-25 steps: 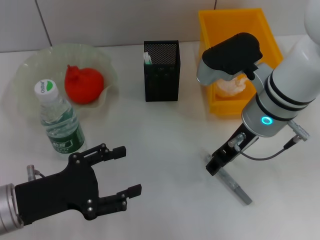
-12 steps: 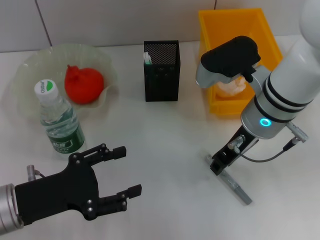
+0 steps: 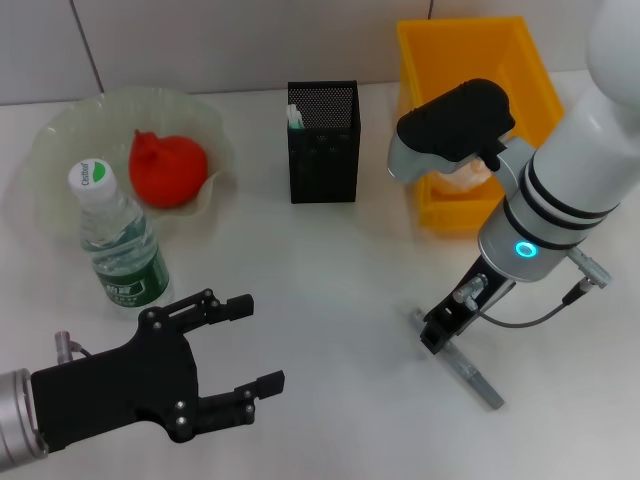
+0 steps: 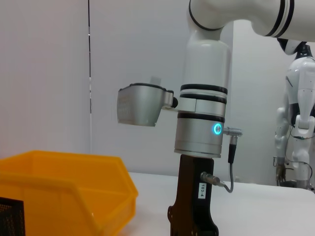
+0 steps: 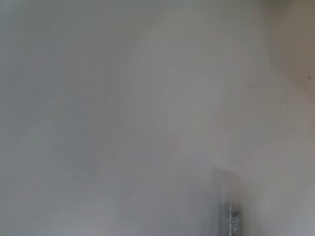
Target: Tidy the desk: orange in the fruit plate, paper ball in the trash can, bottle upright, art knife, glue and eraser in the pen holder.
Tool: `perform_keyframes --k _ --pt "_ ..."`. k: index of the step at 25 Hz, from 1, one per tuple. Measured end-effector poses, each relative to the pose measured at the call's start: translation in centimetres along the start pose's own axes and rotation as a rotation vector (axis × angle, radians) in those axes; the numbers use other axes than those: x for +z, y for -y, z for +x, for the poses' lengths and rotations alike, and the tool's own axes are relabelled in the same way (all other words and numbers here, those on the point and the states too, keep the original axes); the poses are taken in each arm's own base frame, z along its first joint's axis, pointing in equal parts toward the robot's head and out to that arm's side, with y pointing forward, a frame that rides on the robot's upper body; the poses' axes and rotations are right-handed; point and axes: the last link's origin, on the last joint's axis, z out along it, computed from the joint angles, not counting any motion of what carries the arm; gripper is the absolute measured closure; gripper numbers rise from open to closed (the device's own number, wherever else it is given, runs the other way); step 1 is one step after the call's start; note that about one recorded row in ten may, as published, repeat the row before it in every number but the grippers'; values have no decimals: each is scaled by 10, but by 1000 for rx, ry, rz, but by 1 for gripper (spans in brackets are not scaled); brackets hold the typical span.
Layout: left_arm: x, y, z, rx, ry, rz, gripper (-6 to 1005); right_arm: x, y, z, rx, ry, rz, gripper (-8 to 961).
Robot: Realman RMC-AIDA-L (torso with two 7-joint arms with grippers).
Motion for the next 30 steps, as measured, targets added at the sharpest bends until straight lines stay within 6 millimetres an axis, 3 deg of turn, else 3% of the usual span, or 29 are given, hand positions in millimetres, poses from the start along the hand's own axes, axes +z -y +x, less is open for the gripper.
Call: perform_keyframes --k 5,15,18,30 --pt "0 0 1 -1 -4 -1 199 2 -1 -1 -8 -4 4 604" --pt "-1 -1 -1 -6 -4 -1 199 5 -4 0 -27 -22 11 712" --pt "-1 -1 0 -6 -4 -2 199 5 -3 0 -25 -22 10 802" --pt "-1 -1 0 -6 -5 -5 199 2 -3 -1 -25 -5 12 812"
